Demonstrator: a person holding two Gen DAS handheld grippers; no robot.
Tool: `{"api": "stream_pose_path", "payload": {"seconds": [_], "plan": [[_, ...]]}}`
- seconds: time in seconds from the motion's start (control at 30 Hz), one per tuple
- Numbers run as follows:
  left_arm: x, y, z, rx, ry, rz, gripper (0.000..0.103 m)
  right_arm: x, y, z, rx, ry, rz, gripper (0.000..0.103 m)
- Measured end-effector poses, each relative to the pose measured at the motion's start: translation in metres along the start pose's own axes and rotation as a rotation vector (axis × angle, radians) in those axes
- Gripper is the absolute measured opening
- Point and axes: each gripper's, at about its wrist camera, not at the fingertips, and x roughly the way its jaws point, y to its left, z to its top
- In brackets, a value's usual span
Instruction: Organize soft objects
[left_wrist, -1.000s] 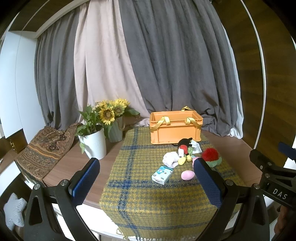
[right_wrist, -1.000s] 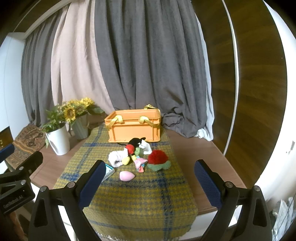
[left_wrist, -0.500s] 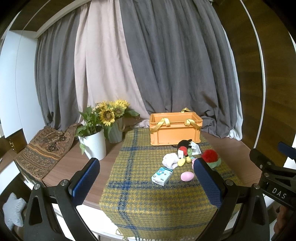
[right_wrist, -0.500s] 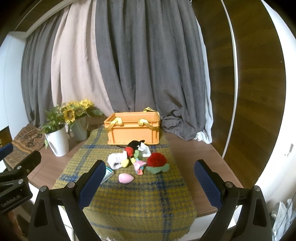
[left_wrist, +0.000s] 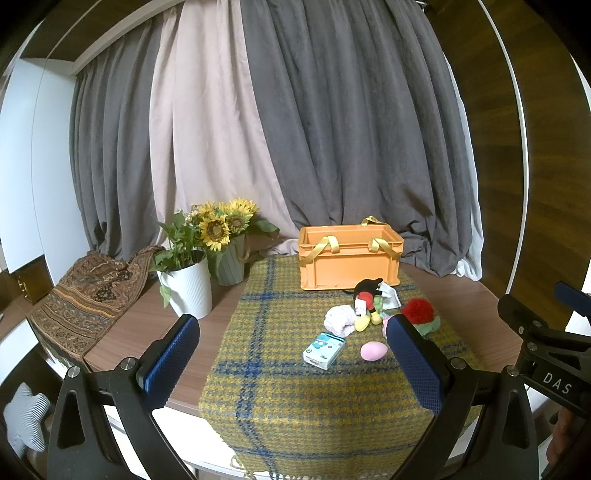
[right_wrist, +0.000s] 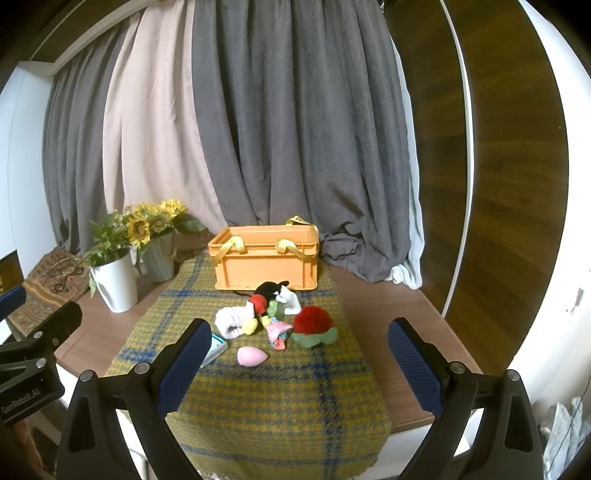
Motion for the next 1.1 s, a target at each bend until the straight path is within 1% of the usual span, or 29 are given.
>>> {"api": "stream_pose_path", "payload": {"seconds": [0.7,0.9,0.97,1.1], "plan": [[-0.002,0.001,-0.005,-0.008,0.003,-0.022,0.103,-0.003,0.009,0.000,-0.008,-0.006,0.009,0.097],[0.008,0.009,-0.009,-0.005,0.026,-0.037,0.103,0.004,0.015,-0.001,-0.005,0.005,0.015,0.097],[0.015,0.013,-0.011,-0.003,0.039,-0.054,0.103,0.010,0.017,-0.002,0.000,0.017,0.019,0.097],[0.038,0.016,-0.016,0.010,0.092,-0.086,0.103,0.025,0.021,-0.006,0.020,0.040,0.031,0.097]]}}
